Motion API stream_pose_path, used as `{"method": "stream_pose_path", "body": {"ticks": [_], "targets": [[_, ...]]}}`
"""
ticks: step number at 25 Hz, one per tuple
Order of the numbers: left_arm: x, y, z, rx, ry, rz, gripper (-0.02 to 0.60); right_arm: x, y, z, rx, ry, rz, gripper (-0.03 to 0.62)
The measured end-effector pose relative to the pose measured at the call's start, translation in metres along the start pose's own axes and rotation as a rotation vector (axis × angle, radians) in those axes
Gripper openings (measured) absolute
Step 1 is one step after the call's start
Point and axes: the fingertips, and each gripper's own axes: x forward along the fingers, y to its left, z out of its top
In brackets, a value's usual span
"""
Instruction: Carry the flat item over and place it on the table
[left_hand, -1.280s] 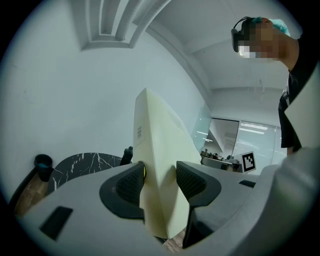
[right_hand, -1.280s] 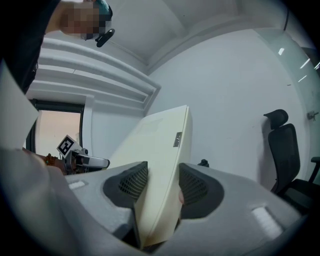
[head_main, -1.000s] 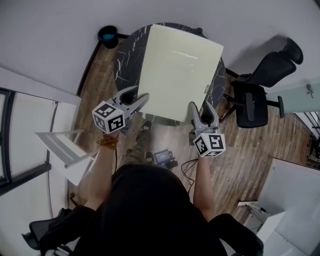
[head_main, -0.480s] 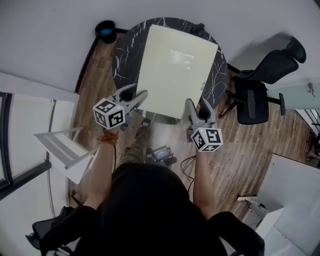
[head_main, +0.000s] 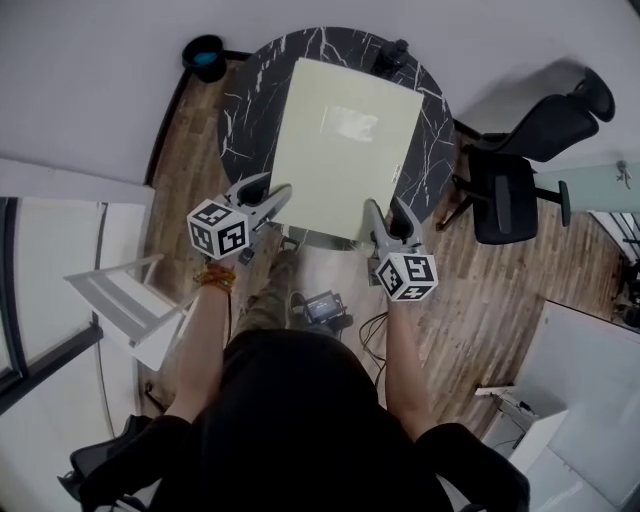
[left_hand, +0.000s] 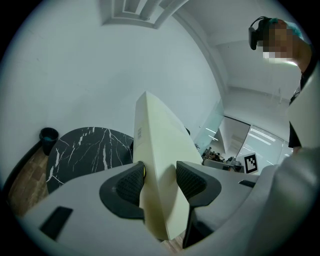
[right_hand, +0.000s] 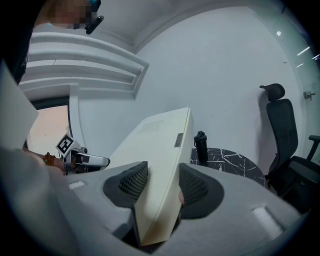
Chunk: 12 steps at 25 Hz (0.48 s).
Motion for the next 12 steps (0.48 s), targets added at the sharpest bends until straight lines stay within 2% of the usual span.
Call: {"method": "stream_pose_path", "body": {"ticks": [12], "targets": [[0.018, 0.031, -0.019, -0.065, 0.053, 0.011, 0.199, 0.027, -0.013, -0.027, 0.038, 0.07, -0.012, 0.195]]}}
